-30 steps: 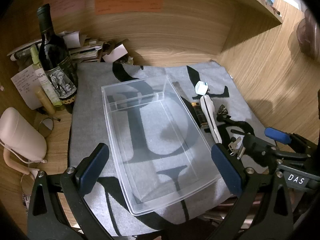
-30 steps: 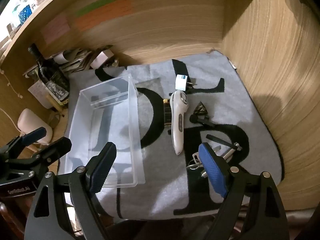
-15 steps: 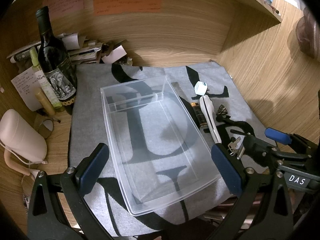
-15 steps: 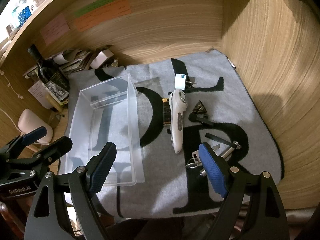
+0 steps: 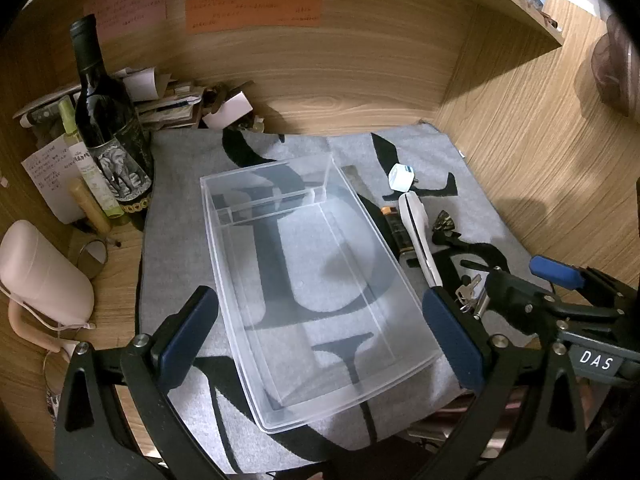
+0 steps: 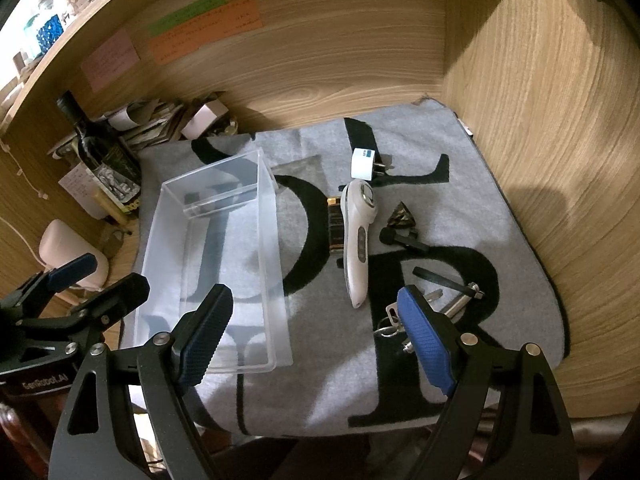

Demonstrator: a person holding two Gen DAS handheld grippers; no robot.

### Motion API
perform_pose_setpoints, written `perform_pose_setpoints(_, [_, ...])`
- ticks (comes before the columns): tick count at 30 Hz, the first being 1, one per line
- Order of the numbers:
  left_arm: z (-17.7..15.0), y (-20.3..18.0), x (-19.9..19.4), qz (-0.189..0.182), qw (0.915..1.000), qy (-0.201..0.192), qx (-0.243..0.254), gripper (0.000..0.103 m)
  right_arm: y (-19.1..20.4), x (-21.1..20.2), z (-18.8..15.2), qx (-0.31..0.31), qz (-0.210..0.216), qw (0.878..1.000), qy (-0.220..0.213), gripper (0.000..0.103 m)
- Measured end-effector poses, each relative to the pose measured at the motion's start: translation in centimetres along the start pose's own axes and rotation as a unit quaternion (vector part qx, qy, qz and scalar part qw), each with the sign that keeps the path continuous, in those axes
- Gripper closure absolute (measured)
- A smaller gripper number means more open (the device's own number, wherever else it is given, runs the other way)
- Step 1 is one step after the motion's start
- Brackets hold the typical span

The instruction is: Organize rigid objects

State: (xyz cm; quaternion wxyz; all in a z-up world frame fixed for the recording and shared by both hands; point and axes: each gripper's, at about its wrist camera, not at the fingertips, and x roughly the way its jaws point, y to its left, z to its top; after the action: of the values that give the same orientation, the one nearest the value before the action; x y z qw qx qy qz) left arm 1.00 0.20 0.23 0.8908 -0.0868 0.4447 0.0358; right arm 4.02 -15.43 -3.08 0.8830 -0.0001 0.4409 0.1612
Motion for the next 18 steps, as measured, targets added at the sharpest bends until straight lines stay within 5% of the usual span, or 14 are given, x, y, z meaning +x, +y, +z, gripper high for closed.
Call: perform_pose_setpoints(18, [0.18,-0.25,0.03,0.0,1.0,-0.001,0.002,0.0,0.44,-0.22,0.03,-0.001,0.002,1.0,0.001,0.02])
